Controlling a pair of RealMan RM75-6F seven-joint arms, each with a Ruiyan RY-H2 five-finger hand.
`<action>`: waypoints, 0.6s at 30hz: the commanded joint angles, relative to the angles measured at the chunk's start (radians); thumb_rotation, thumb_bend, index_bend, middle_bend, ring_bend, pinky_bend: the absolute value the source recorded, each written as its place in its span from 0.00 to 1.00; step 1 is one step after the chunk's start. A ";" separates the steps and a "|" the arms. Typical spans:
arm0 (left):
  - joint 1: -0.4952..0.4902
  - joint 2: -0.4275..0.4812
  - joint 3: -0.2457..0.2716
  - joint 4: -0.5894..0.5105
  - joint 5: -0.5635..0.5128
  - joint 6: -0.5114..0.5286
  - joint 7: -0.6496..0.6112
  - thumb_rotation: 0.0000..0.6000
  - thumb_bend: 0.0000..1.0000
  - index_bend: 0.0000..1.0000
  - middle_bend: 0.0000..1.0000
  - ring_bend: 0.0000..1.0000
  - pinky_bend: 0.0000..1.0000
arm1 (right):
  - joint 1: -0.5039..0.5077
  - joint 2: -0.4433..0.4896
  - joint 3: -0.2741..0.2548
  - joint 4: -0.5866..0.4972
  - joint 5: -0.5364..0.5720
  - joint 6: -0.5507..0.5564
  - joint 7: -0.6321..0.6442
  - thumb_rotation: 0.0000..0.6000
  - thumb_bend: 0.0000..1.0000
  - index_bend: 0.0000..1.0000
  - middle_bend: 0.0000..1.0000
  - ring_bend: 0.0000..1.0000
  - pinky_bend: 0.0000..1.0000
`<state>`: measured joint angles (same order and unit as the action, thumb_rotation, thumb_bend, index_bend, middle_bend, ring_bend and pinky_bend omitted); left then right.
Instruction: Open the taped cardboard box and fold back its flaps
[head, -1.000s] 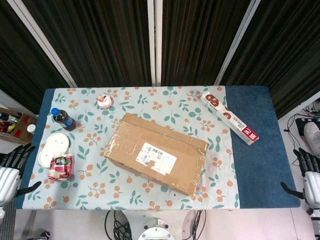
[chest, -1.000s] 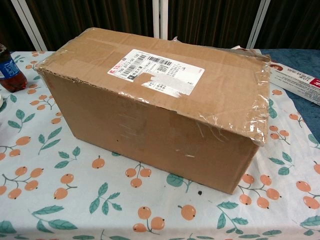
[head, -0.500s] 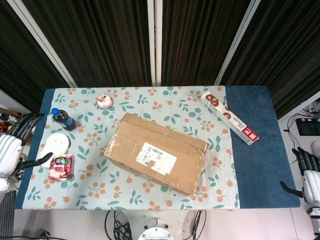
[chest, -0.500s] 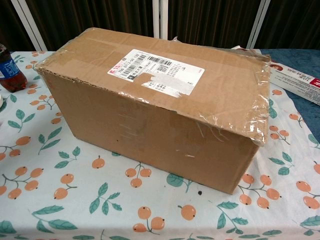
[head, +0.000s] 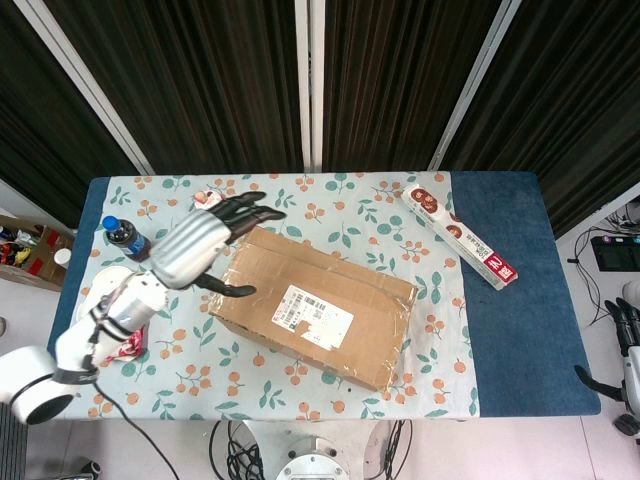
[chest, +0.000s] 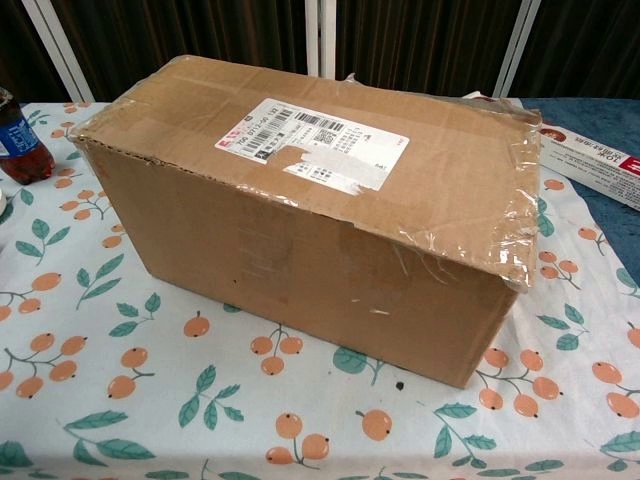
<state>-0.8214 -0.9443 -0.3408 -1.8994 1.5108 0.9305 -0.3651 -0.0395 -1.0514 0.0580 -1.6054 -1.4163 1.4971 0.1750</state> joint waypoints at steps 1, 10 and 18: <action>-0.093 -0.091 -0.008 0.033 -0.073 -0.098 0.095 1.00 0.00 0.19 0.21 0.08 0.17 | -0.005 0.001 0.003 0.005 0.005 0.007 0.006 1.00 0.08 0.00 0.00 0.00 0.00; -0.203 -0.235 0.032 0.144 -0.235 -0.219 0.271 0.96 0.00 0.21 0.23 0.08 0.17 | -0.016 -0.001 0.004 0.030 0.005 0.013 0.043 1.00 0.08 0.00 0.00 0.00 0.00; -0.249 -0.291 0.050 0.204 -0.330 -0.249 0.349 0.94 0.00 0.22 0.23 0.08 0.17 | -0.012 -0.018 0.004 0.057 0.004 -0.002 0.063 1.00 0.08 0.00 0.00 0.00 0.00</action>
<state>-1.0610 -1.2272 -0.2946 -1.7037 1.1924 0.6904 -0.0235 -0.0522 -1.0688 0.0618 -1.5490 -1.4118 1.4957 0.2372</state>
